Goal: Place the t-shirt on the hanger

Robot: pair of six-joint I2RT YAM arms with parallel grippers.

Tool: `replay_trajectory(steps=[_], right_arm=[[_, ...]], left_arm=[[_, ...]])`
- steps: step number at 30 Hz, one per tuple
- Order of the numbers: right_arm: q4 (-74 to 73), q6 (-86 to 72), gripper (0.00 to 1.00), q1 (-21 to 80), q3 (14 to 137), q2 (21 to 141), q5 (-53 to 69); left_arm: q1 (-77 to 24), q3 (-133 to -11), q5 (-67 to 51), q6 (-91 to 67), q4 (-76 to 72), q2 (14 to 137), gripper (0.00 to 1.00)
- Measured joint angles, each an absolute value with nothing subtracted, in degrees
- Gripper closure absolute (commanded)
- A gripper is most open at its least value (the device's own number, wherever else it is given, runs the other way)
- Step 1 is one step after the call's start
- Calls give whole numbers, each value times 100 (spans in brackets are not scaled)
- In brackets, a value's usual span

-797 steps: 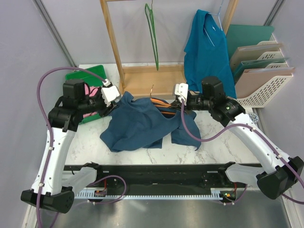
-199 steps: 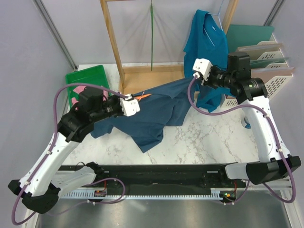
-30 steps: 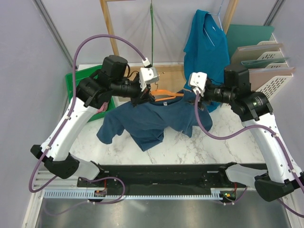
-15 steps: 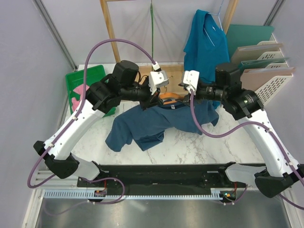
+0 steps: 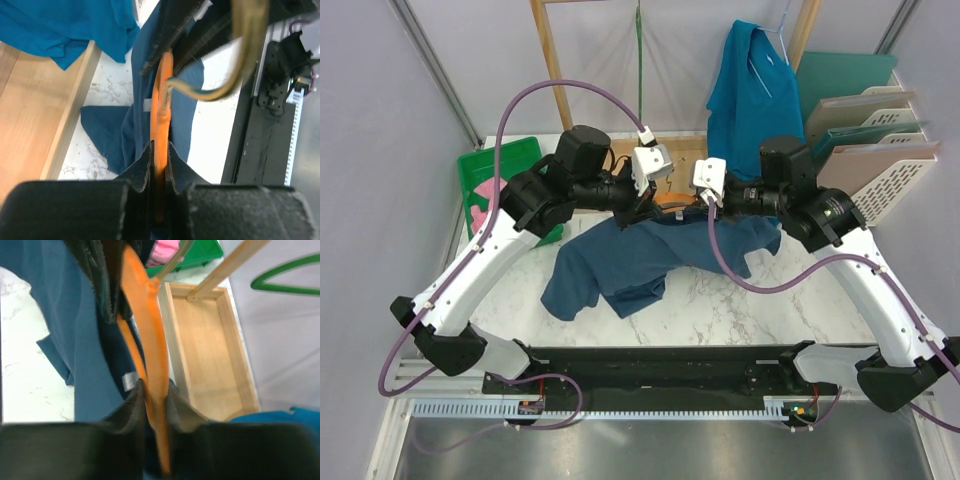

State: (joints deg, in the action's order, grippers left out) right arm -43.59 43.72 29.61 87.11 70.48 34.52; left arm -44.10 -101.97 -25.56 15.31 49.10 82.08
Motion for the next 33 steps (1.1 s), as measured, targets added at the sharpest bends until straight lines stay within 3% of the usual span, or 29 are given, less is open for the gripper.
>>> replay_trajectory(steps=[1,2,4,5,8,12,13,16,21,25,28,33], right_arm=[[-4379,4364,100,2985,8718,7063,3441],[-4388,4285,100,2991,8718,7076,3472],[-4427,4169,100,3006,8739,7098,3500],[-4480,4154,100,3028,8746,7098,3514],[-4359,3946,100,3050,8757,7102,3422],[-4285,3701,100,2875,8757,7100,3328],[-4303,3682,100,2818,8757,7100,3365],[-4480,3715,100,2720,8748,7100,3588],[-5144,4060,100,2731,8742,7262,4007],[-5806,4687,100,2818,8558,7553,4150],[-6289,5177,100,3006,8278,7800,4163],[-6810,5717,100,3336,8221,8230,4198]], left_arm=[[-4386,-10197,-2571,1566,4952,8206,92],[-4379,-10197,-2593,1649,4991,8187,75],[-4377,-10178,-2596,1745,5013,8156,55],[-4335,-10132,-2593,1708,4917,8110,37],[-4036,-10001,-2869,1441,4541,7909,26],[-3430,-9614,-3395,1146,4045,7223,26],[-3326,-9566,-3588,1284,4003,7026,21],[-3304,-9522,-4300,2176,3966,6436,10],[-3846,-10401,-4674,4121,5026,6401,5],[-4611,-10339,-4198,5946,6090,6587,9],[-4705,-9758,-3837,7214,6595,6619,20],[-4877,-9212,-3411,9087,7183,6641,26]])
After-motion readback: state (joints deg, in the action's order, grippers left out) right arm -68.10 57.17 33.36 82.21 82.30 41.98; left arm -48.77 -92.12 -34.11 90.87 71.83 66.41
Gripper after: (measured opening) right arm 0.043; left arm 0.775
